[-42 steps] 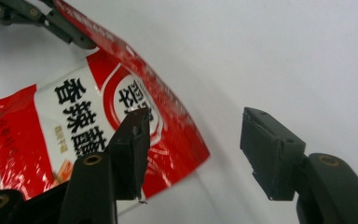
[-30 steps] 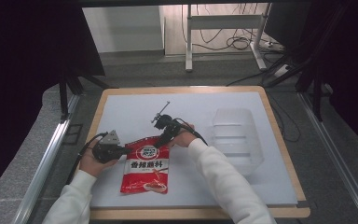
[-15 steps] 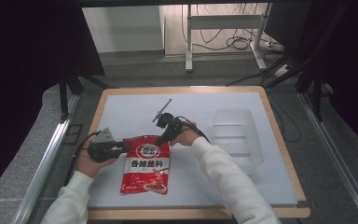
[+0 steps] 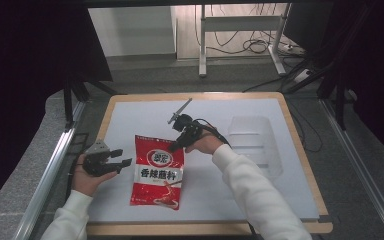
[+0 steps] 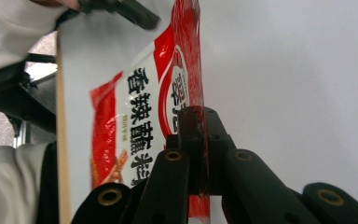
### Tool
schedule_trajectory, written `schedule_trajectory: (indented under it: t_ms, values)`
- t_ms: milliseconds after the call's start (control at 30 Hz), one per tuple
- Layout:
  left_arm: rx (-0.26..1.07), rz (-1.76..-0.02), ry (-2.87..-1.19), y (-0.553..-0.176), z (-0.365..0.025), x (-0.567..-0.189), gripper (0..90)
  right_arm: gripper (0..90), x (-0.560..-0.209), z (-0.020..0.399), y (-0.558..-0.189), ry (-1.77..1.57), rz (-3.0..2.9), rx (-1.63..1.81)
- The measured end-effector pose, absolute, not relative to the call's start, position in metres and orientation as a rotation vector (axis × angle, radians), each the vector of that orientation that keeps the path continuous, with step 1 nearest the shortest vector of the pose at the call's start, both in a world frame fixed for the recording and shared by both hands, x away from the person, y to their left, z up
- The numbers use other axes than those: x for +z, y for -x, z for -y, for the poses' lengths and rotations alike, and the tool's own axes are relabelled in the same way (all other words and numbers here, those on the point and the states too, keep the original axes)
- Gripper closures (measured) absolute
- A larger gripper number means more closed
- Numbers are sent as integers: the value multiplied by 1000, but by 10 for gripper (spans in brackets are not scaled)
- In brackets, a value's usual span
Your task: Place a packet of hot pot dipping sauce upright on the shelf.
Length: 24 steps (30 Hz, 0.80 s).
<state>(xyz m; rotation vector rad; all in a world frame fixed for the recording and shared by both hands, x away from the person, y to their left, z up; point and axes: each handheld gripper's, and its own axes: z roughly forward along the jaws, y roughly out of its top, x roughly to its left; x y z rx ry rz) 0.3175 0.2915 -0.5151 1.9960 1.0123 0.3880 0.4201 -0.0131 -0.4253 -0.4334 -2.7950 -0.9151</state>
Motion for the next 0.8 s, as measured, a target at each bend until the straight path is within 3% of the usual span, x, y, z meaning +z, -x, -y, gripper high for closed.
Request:
schedule_trajectory:
  t_ms: [800]
  values:
    - [363, -995, -2027, -318, -284, -520, 397, 889, -350, 16, -371, 223, 2910, -1020]
